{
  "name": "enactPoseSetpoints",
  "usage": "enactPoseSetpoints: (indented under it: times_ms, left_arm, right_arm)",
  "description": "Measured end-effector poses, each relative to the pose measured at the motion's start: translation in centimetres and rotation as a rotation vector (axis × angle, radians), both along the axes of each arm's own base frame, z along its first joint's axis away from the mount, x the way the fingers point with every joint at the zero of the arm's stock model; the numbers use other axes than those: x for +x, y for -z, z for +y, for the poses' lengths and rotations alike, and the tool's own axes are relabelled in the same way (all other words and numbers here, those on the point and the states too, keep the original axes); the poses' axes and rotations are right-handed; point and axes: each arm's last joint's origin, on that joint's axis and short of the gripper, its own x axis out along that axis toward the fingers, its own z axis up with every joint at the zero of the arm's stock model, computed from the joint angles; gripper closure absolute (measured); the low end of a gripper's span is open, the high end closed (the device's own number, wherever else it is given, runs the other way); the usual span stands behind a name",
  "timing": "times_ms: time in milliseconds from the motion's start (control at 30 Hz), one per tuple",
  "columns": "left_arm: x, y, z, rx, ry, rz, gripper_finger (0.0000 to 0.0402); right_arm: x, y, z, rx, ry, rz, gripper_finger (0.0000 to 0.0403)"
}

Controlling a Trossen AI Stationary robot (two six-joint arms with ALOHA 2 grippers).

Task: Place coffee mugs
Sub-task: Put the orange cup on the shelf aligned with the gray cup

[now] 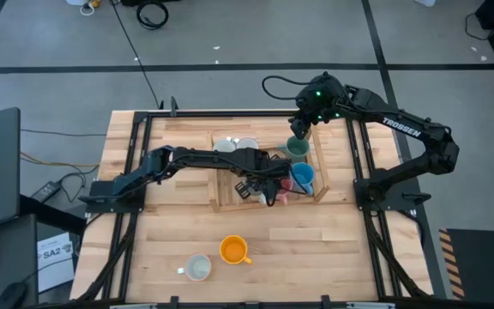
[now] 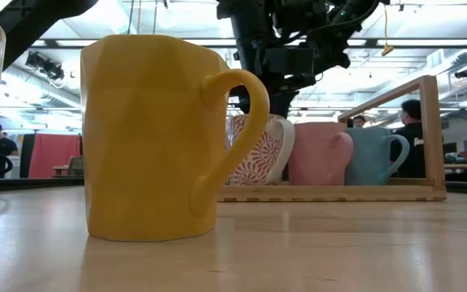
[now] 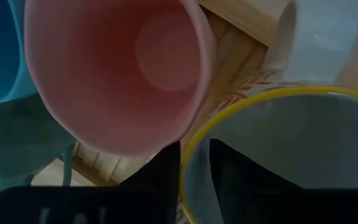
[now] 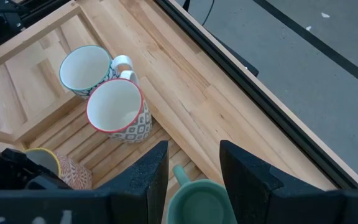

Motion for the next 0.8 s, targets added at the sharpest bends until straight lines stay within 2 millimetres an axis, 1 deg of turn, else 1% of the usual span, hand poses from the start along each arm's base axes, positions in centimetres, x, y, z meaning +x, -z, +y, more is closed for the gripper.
enactPoseSetpoints:
  times_ms: [300, 400, 567, 800]
  left_arm:
    - [-0.02, 0.01, -0.02, -0.001, 0.000, 0.002, 0.0238]
    - [-0.02, 0.01, -0.06, -0.001, 0.000, 0.002, 0.0223]
    - [-0.01, -0.02, -0.20, 0.010, -0.024, -0.004, 0.0217]
    - [-0.03, -0.12, -0.87, 0.091, -0.032, -0.005, 0.0217]
  right_arm:
    - [0.00, 0.00, 0.00, 0.000, 0.000, 0.000, 0.0253]
    - [0.00, 0.00, 0.00, 0.000, 0.000, 0.000, 0.0253]
    - [0.01, 0.01, 0.00, 0.000, 0.000, 0.000, 0.0253]
    - [0.00, 0.00, 0.00, -0.004, -0.005, 0.002, 0.0253]
